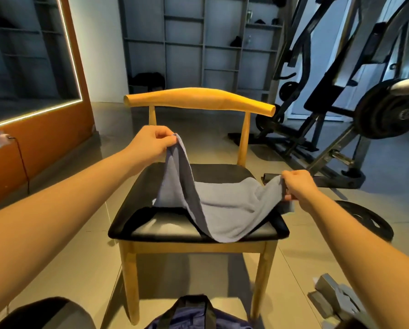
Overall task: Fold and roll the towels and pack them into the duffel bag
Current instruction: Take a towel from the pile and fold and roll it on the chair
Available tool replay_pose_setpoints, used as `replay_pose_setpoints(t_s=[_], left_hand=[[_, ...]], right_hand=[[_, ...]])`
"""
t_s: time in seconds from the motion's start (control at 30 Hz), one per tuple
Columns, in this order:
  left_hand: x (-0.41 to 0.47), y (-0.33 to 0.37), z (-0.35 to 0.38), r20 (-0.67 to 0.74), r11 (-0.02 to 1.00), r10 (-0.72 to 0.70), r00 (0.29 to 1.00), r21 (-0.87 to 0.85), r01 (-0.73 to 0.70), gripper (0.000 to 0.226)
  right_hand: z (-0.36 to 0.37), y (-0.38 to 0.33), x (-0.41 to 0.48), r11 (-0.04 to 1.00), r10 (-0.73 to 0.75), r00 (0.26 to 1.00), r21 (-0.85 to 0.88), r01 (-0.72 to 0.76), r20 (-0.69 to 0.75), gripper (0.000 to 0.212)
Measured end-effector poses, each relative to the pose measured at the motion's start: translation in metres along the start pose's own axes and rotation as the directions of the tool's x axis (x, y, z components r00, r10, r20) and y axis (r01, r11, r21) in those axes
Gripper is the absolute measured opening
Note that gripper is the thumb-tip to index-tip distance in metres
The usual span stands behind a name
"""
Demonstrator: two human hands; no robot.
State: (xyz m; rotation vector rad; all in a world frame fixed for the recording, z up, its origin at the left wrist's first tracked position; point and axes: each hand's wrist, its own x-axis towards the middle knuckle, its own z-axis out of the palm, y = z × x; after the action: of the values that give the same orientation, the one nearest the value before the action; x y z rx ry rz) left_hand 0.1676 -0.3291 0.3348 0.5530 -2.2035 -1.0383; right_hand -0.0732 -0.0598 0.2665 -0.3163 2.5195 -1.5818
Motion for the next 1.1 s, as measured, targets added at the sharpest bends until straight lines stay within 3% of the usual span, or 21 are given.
replay_pose_setpoints(t_s=[0.07, 0.13, 0.23, 0.3, 0.43, 0.57, 0.6, 0.73, 0.83, 0.97, 1.1], left_hand=[[0.004, 0.013, -0.004, -0.150, 0.982, 0.041, 0.988, -0.177, -0.068, 0.015], [0.001, 0.026, -0.005, -0.126, 0.972, 0.061, 0.990, -0.217, -0.088, 0.016], [-0.011, 0.031, 0.005, 0.231, 0.998, 0.066, 0.971, -0.006, -0.067, 0.018], [-0.020, 0.024, 0.019, 0.427, 0.996, 0.058, 0.902, 0.039, -0.082, 0.018], [-0.030, -0.004, 0.072, 0.495, 0.990, 0.075, 0.866, 0.065, -0.123, 0.016], [-0.036, -0.031, 0.125, 0.506, 0.974, 0.090, 0.858, 0.136, -0.182, 0.008], [-0.037, -0.034, 0.134, 0.502, 0.976, 0.114, 0.858, 0.103, -0.190, 0.005], [-0.036, -0.036, 0.157, 0.464, 0.948, 0.287, 0.838, -0.009, -0.320, 0.007], [-0.034, -0.044, 0.164, 0.531, 0.890, 0.338, 0.777, 0.089, -0.447, 0.007], [-0.035, -0.052, 0.156, 0.586, 0.875, 0.265, 0.766, 0.187, -0.446, 0.006], [-0.039, -0.054, 0.144, 0.617, 0.864, 0.245, 0.748, 0.211, -0.457, 0.005]], right_hand=[[0.002, -0.039, -0.001, 0.987, -0.124, 0.985, 0.090, 0.136, -0.121, 0.034], [0.005, -0.069, -0.014, 0.955, -0.283, 0.959, 0.081, 0.285, -0.027, 0.035], [0.018, -0.083, -0.040, 0.926, -0.363, 0.826, 0.068, 0.371, 0.431, 0.023], [0.029, -0.069, -0.045, 0.923, -0.303, 0.769, -0.027, 0.383, 0.563, 0.026], [0.039, -0.012, -0.037, 0.956, -0.113, 0.873, -0.186, 0.226, 0.475, 0.034], [0.030, 0.030, -0.037, 0.990, 0.036, 0.878, 0.103, -0.096, 0.477, 0.003], [0.026, 0.034, -0.036, 0.982, 0.051, 0.887, 0.138, -0.128, 0.460, 0.008], [0.021, 0.036, -0.043, 0.998, -0.061, 0.879, 0.057, 0.038, 0.473, 0.014], [0.018, 0.030, -0.049, 0.992, -0.078, 0.824, -0.038, 0.120, 0.562, 0.015], [0.007, 0.042, -0.039, 0.988, 0.111, 0.843, -0.151, -0.036, 0.526, 0.011], [0.015, 0.045, -0.035, 0.983, 0.160, 0.862, -0.154, -0.097, 0.482, 0.016]])
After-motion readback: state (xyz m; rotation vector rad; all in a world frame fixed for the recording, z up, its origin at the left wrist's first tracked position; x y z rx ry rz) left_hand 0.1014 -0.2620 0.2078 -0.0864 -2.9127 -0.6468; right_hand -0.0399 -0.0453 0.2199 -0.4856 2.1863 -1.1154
